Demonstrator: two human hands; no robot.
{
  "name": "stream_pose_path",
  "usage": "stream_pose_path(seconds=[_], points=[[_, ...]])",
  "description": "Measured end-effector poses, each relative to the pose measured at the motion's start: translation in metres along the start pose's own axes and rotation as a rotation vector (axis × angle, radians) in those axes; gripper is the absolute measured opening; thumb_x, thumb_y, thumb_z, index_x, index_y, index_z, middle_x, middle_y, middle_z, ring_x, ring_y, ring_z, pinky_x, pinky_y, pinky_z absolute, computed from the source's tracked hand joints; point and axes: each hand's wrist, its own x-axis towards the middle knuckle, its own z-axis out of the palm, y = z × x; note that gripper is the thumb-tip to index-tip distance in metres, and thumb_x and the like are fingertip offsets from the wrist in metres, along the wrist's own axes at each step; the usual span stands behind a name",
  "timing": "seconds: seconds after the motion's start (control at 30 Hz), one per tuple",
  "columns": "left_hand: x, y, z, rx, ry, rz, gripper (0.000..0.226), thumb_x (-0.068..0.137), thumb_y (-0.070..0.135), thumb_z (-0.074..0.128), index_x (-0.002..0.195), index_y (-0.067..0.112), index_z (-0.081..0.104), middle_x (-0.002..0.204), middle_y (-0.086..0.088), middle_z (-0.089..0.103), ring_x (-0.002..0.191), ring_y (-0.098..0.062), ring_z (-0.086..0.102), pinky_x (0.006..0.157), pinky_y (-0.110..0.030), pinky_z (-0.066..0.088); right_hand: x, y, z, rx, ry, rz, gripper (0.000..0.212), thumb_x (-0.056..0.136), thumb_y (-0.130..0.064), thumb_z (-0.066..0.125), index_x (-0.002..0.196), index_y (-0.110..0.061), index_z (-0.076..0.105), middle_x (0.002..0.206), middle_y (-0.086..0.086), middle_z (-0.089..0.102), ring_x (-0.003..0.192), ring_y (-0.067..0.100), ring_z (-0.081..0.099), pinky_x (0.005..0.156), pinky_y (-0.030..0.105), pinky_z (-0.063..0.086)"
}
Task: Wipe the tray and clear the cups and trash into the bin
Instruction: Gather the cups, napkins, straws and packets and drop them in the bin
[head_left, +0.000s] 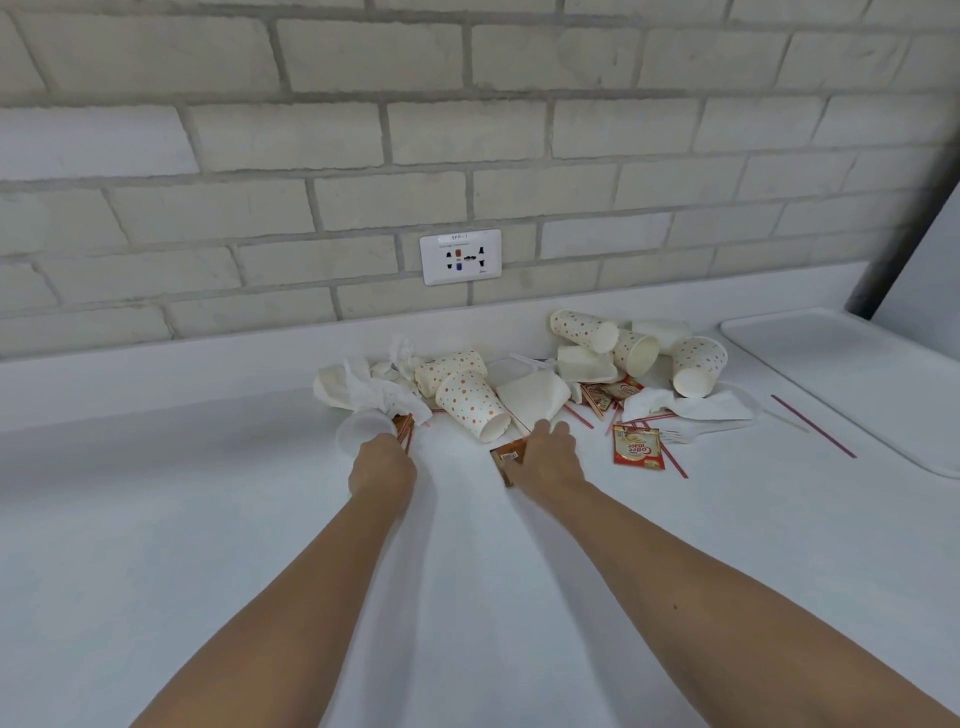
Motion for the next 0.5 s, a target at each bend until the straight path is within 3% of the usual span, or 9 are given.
stream_pose_path(seconds=[0.1, 0.17, 0.23, 0.3, 0.4, 0.43, 0.5], points=[[0.0, -0.001, -0.003, -0.037, -0.095, 0.026, 0.013, 0.088, 0.016, 0.054, 0.083, 0.006, 0.047, 0.071, -0.002, 0.046, 0.078, -0.023, 0.052, 0.068, -0.029, 0.041, 0.007, 0.004, -0.001, 0.152, -0.074, 0.114, 0.054, 0.087, -0.028, 0.063, 0.127, -0.002, 0.038, 0.127, 0.013, 0.043, 0.115, 0.026, 0.047, 0.087, 0.03, 0.044], [-0.005, -0.002, -0.004, 0.014, -0.16, 0.056, 0.018, 0.089, 0.02, 0.053, 0.079, 0.008, 0.044, 0.069, 0.0, 0.043, 0.076, -0.02, 0.048, 0.067, -0.026, 0.038, 0.01, 0.008, -0.004, 0.224, -0.125, 0.124, 0.032, 0.084, -0.021, 0.065, 0.107, -0.006, 0.048, 0.101, 0.006, 0.055, 0.096, 0.022, 0.053, 0.068, 0.024, 0.043], [-0.012, 0.0, -0.005, 0.051, -0.197, 0.085, 0.021, 0.092, 0.021, 0.046, 0.076, 0.008, 0.044, 0.07, 0.001, 0.042, 0.075, -0.018, 0.046, 0.065, -0.024, 0.036, 0.007, 0.013, -0.009, 0.271, -0.148, 0.128, 0.021, 0.084, -0.016, 0.064, 0.081, -0.011, 0.044, 0.076, -0.002, 0.047, 0.085, 0.019, 0.051, 0.053, 0.019, 0.035], [-0.021, 0.001, -0.006, 0.034, -0.238, 0.092, 0.023, 0.095, 0.02, 0.039, 0.079, 0.005, 0.046, 0.079, -0.002, 0.046, 0.079, -0.019, 0.046, 0.069, -0.025, 0.036, 0.002, 0.017, -0.01, 0.313, -0.156, 0.127, 0.024, 0.082, -0.015, 0.066, 0.083, -0.011, 0.042, 0.078, -0.001, 0.046, 0.085, 0.019, 0.05, 0.057, 0.02, 0.038], [-0.037, 0.003, -0.002, -0.056, -0.262, 0.094, 0.029, 0.098, 0.02, 0.031, 0.106, -0.001, 0.05, 0.099, -0.008, 0.047, 0.089, -0.022, 0.045, 0.077, -0.029, 0.035, -0.011, 0.02, -0.009, 0.263, -0.101, 0.079, 0.021, 0.083, -0.012, 0.062, 0.08, -0.014, 0.041, 0.087, 0.003, 0.049, 0.083, 0.02, 0.049, 0.064, 0.024, 0.039], [-0.043, 0.003, 0.0, -0.087, -0.261, 0.106, 0.029, 0.098, 0.02, 0.03, 0.105, -0.001, 0.049, 0.098, -0.009, 0.046, 0.087, -0.022, 0.044, 0.077, -0.029, 0.035, -0.017, 0.022, -0.008, 0.239, -0.083, 0.05, 0.026, 0.085, -0.012, 0.058, 0.072, -0.017, 0.037, 0.082, 0.001, 0.047, 0.081, 0.02, 0.048, 0.059, 0.022, 0.036], [-0.056, 0.006, 0.006, -0.174, -0.244, 0.139, 0.023, 0.098, 0.018, 0.031, 0.085, 0.004, 0.043, 0.086, -0.007, 0.044, 0.075, -0.019, 0.041, 0.069, -0.029, 0.033, -0.026, 0.027, -0.008, 0.231, -0.068, 0.008, 0.034, 0.086, -0.01, 0.055, 0.065, -0.02, 0.03, 0.071, -0.003, 0.04, 0.079, 0.02, 0.046, 0.05, 0.019, 0.03]])
